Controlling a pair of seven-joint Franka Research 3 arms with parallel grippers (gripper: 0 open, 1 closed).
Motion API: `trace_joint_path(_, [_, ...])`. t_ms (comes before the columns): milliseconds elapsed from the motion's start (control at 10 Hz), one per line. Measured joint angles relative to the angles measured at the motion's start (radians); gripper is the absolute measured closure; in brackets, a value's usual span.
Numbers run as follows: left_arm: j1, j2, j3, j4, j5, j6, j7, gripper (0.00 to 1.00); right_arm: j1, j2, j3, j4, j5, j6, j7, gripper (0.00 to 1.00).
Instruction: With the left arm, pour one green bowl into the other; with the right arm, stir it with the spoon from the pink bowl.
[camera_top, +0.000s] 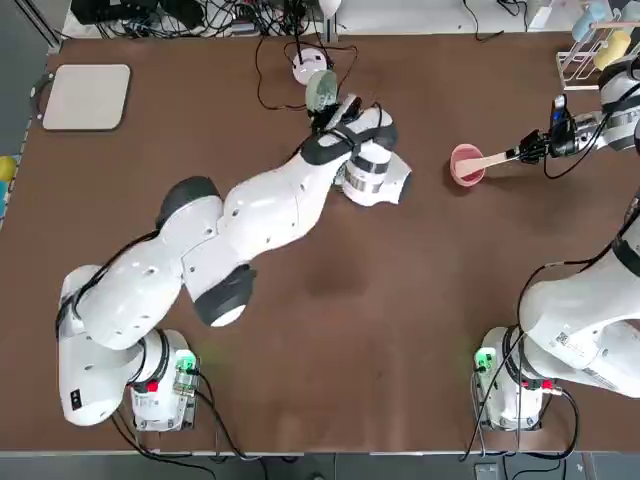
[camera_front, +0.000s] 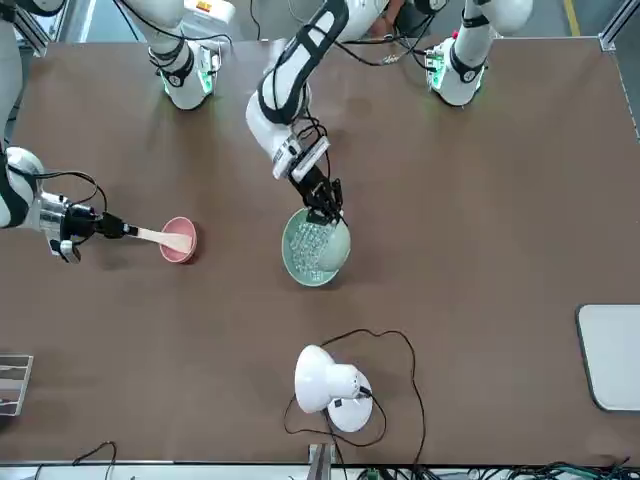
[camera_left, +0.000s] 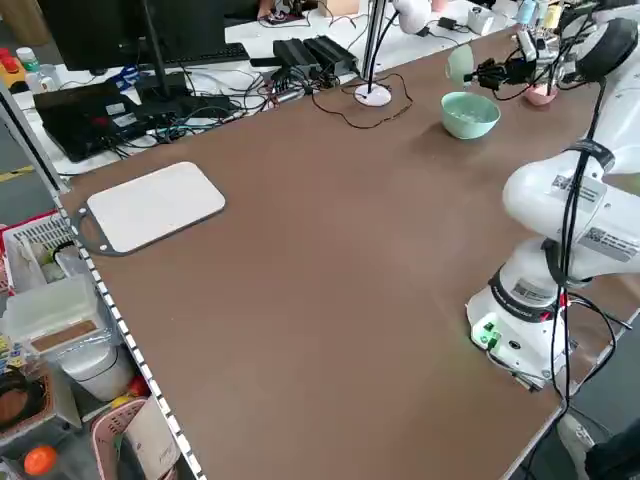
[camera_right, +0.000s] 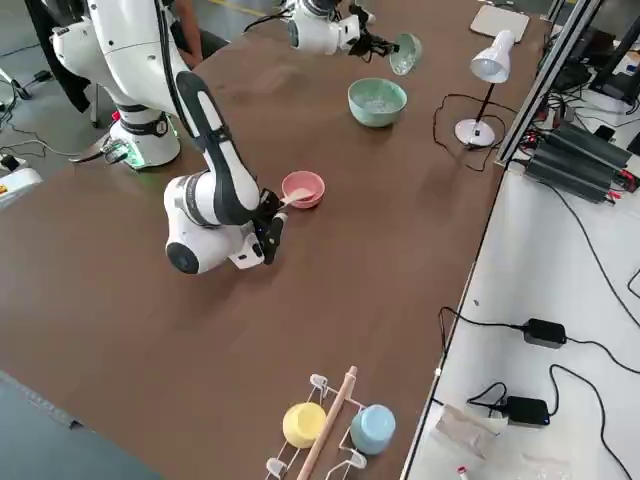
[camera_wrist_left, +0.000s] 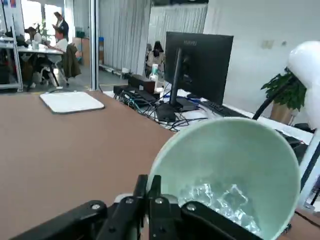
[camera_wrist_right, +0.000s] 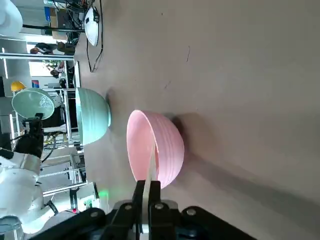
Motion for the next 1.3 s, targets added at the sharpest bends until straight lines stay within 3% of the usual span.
trace_joint_path(500, [-0.013, 0.034, 0.008, 0.007, 0.083, -0.068, -0.006, 0.96, -0.002, 0.000, -0.002, 0.014, 0.000, -0.013, -0.003, 0.95])
trace_joint_path(900, [-0.041, 0.080, 0.007, 0.006, 0.113, -0.191, 0.049, 0.96, -0.023, -0.001, -0.005, 0.046, 0.000, -0.107, 0.009, 0.95])
trace_joint_path(1300, [-0.046, 0.093, 0.005, 0.028, 0.118, -0.203, 0.057, 0.96, -0.025, -0.023, -0.002, 0.107, 0.000, -0.166, 0.138, 0.95])
